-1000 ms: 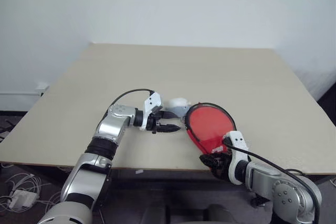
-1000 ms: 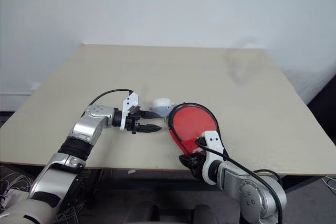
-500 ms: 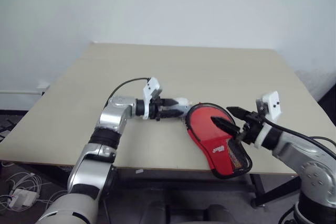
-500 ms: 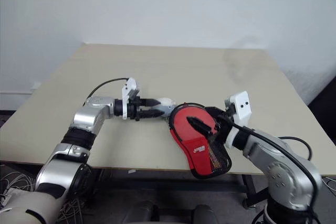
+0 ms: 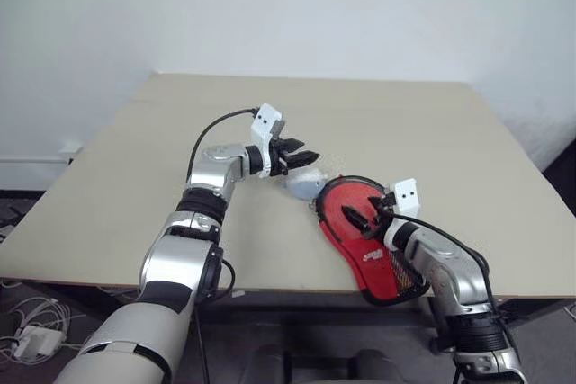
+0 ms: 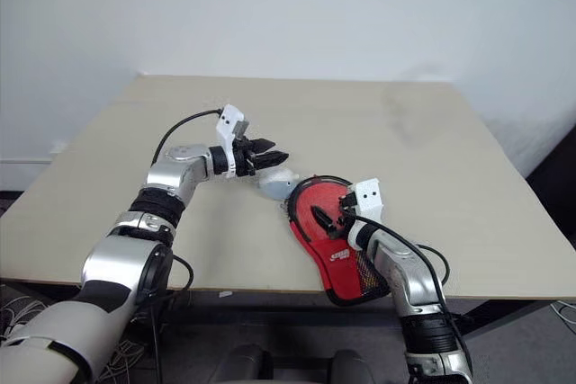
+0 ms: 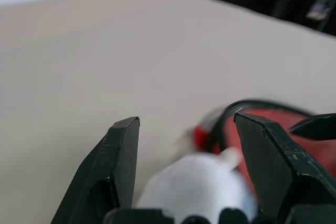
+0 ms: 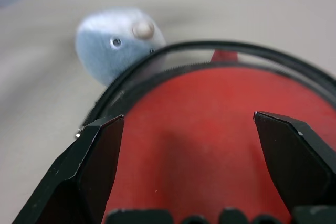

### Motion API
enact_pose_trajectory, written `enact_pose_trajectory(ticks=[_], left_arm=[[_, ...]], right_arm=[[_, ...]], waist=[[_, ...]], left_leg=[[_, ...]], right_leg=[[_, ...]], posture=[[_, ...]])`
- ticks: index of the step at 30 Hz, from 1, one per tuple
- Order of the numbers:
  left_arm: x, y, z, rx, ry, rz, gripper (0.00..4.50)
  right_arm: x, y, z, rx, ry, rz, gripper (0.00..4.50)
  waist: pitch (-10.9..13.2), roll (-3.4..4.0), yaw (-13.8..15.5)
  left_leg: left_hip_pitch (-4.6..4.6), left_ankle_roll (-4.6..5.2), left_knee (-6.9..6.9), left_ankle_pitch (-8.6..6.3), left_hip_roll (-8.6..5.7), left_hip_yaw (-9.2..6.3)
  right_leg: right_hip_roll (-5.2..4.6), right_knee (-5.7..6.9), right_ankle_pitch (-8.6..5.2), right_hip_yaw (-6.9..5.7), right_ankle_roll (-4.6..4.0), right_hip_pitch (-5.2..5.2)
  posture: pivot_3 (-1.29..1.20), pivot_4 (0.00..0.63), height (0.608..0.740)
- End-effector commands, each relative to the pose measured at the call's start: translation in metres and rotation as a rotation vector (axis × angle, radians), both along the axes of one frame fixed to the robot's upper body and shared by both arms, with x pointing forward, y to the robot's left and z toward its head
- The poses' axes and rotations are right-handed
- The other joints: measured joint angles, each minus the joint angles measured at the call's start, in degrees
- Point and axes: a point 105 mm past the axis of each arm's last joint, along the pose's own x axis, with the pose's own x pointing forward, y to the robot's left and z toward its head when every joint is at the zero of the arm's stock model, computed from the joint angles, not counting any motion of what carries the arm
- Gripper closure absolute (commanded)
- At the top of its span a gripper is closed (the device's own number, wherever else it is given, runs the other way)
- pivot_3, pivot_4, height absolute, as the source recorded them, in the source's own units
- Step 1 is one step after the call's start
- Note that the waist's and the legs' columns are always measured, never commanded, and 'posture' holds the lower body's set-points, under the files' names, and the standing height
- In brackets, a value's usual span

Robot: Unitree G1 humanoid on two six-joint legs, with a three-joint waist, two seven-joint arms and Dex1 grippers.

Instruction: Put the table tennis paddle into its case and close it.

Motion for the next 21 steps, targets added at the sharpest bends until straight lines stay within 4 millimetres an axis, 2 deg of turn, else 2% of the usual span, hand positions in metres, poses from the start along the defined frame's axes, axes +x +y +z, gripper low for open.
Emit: enact_pose_trajectory(ticks=[1,3,7,13,21], left_arm=[[0.003,0.008,0.001,0.045,0.012,0.009,1.41],[-0.001,0.008,-0.006,0.028,0.062,-0.011,1.41],[-0.024,0.002,-0.023,-0.057,0.232,-0.145,1.41],[-0.031,-0.002,-0.043,-0.116,0.342,-0.108,1.41],[-0.037,-0.016,-0.066,0.003,0.323,-0.126,1.41]], right_arm=[[0.004,0.001,0.003,-0.02,-0.015,-0.005,0.22],[0.004,0.0,-0.001,-0.028,0.005,-0.014,0.22],[0.005,-0.004,-0.012,-0.051,0.049,-0.052,0.22],[0.006,-0.002,-0.016,-0.063,0.064,-0.06,0.22],[0.003,-0.004,-0.025,-0.111,0.097,-0.064,0.22]], waist=[[0.0,0.0,0.0],[0.0,-0.01,0.0],[0.0,-0.01,0.0],[0.0,-0.07,0.0],[-0.2,-0.22,0.1]], left_leg=[[0.0,0.0,0.0,0.0,-0.01,0.0],[0.0,0.0,0.0,0.0,0.0,-0.01],[0.0,-0.01,0.01,0.0,0.0,-0.01],[0.03,-0.01,0.02,0.0,0.0,-0.07],[0.11,-0.01,0.03,0.0,-0.01,-0.15]], right_leg=[[0.0,0.0,0.0,0.0,0.0,0.01],[0.0,0.0,0.0,-0.01,0.0,0.01],[-0.01,0.0,0.0,-0.03,0.0,0.02],[-0.01,-0.01,0.0,-0.06,0.0,0.08],[-0.03,-0.05,0.0,-0.16,0.0,0.25]], posture=[[0.0,0.0,0.728],[0.0,0.0,0.728],[0.0,0.0,0.728],[0.0,0.0,0.728],[0.0,0.0,0.728]])
